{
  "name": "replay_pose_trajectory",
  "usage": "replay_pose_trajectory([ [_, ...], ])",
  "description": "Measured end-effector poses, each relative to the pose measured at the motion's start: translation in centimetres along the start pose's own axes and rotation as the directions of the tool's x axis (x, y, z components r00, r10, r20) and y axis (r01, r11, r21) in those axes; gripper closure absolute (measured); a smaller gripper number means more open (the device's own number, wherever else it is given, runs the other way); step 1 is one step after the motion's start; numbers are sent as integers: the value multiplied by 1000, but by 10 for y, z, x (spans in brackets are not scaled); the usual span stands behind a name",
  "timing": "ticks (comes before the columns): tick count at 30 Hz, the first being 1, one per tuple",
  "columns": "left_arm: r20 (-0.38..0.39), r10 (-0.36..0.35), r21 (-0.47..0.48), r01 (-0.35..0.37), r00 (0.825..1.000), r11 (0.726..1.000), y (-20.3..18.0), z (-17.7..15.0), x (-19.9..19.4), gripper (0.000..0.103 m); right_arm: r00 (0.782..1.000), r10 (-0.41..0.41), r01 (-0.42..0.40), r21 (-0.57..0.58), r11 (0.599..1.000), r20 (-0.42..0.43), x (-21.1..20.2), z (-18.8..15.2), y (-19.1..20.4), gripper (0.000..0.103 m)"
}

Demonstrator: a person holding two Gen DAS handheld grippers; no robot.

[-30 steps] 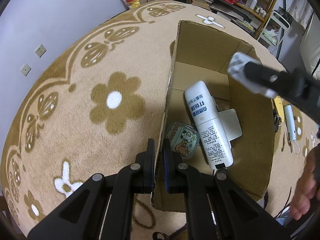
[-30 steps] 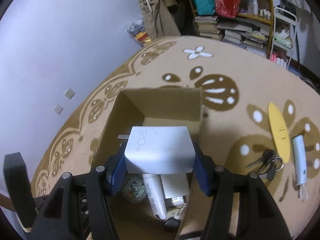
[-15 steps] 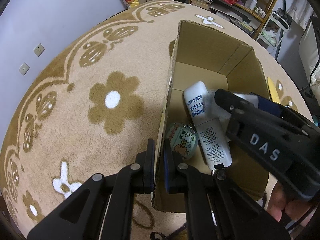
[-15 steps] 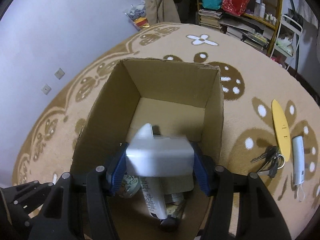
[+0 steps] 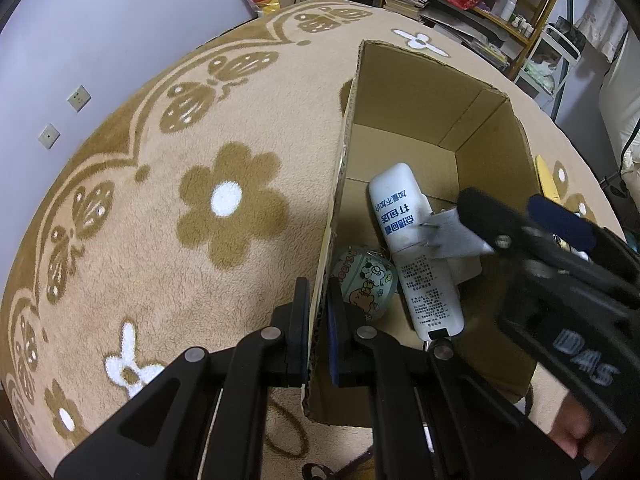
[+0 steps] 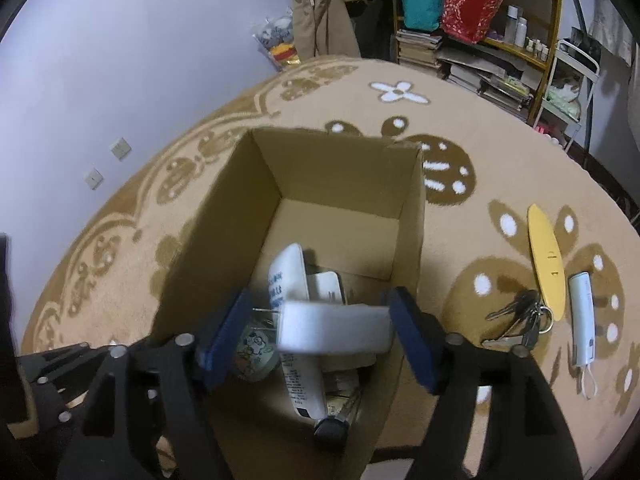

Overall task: Organize rigid objects
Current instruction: 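Open the right gripper to drop the charger into the box, then move the right gripper back to the black car keys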

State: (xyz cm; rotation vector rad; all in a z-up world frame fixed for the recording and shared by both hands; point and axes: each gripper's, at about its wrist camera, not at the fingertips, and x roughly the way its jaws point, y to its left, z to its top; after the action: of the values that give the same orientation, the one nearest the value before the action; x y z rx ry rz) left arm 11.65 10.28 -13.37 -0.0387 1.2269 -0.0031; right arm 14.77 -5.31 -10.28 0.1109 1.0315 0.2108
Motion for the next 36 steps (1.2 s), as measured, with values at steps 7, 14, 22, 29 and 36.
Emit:
replay_pose_trajectory([
  [7,1,3,4,-3,1000,1000,1,-1,1,95,996,41,-43,26,999,78,-32,0,-17,7],
  [14,-1,-1,0,1,1000,1000,1,-1,1,95,991,-103,95,90,991,82,-47,-3,-57,5],
  [22,-5,-12,-12,12,1000,1000,4,0,2,95,980,-180,154,251,956,84,-45,-18,-121,5],
  [29,-3,-6,-5,6,1000,1000,3,0,2,95,972,-230,206,319,925,40,-23,-29,-154,5],
  [36,-1,5,6,-5,1000,1000,0,-1,1,96,959,-281,252,357,899,31,-3,-33,-170,5],
])
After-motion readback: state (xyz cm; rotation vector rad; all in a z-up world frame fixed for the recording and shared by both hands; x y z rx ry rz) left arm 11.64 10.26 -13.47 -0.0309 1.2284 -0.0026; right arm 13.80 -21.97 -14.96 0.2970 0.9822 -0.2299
